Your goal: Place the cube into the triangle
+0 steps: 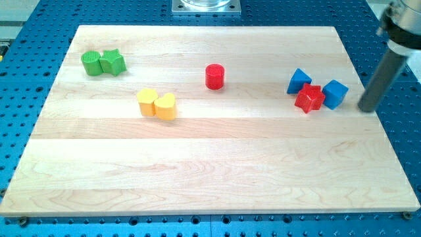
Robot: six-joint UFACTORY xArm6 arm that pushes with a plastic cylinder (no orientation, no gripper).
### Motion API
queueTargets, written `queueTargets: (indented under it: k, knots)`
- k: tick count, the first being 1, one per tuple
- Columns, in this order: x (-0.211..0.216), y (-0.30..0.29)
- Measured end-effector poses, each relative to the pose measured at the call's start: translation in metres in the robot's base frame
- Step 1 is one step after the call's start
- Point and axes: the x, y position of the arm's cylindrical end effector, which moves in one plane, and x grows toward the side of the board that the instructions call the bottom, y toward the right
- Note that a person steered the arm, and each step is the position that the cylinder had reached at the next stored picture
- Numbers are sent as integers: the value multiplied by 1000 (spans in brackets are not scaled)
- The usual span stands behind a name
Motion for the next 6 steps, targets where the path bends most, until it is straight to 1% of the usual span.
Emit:
queueTargets:
  k: [1, 3, 4, 5, 6]
  knots:
    - [1, -41]
    - [-9, -41]
    - [-24, -75]
    - [-40, -92]
    - [-40, -94]
